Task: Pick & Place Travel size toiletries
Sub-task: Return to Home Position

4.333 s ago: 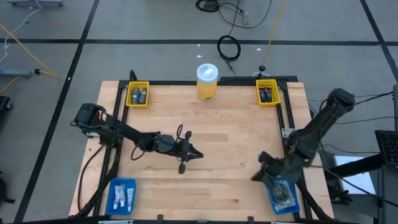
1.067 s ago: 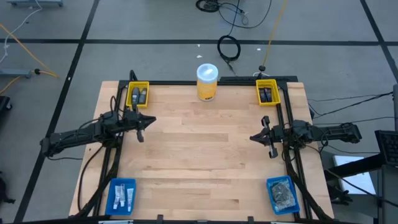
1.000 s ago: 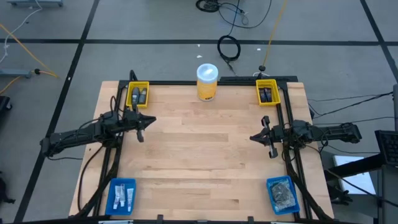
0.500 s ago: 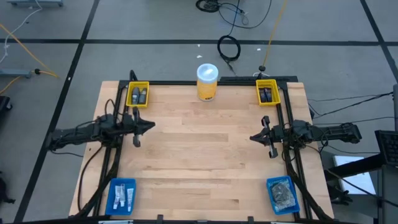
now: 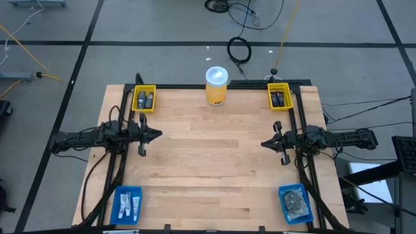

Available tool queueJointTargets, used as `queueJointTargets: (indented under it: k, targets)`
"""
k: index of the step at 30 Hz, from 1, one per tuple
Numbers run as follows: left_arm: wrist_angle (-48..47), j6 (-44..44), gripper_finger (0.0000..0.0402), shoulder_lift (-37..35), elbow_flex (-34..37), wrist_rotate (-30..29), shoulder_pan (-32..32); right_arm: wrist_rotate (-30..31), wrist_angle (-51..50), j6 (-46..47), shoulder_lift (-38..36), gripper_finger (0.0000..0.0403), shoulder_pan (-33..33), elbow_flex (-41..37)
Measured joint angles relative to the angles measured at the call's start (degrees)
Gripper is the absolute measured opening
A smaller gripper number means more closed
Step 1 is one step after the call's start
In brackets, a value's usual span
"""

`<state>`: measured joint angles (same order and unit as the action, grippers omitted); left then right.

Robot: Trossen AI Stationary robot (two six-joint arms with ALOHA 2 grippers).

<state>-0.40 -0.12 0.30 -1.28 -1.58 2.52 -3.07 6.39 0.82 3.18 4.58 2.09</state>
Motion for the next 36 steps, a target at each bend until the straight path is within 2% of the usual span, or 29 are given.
queueJointTargets:
  k: [5,13,18,22,29,32,36]
  targets:
    - [1.0,4.6,0.0026,0.0,0.2,0.0,-0.4,0.0,0.0,0.0,0.0,0.0,0.0,0.0]
    - [3.2,4.5,0.0026,0.5,0.4,-0.7,-0.4,0.0,0.0,0.0,0.0,0.0,0.0,0.0]
    - [3.7,7.5,0.0026,0.8,0.3,-15.2,-0.3,0.0,0.0,0.0,0.0,0.0,0.0,0.0]
    - [4.0,7.5,0.0026,0.8,0.3,-21.0,-0.3,0.0,0.0,0.0,0.0,0.0,0.0,0.0]
    - [4.1,7.5,0.0026,0.8,0.3,-21.2,-0.3,0.0,0.0,0.2,0.0,0.0,0.0,0.0]
    - [4.1,7.4,0.0026,0.8,0.3,-21.2,-0.3,0.0,-1.6,4.4,-0.2,0.0,0.0,0.0]
    - [4.1,7.4,0.0026,0.8,0.3,-21.3,-0.3,1.0,-4.5,4.1,-2.8,0.0,-1.1,-1.3]
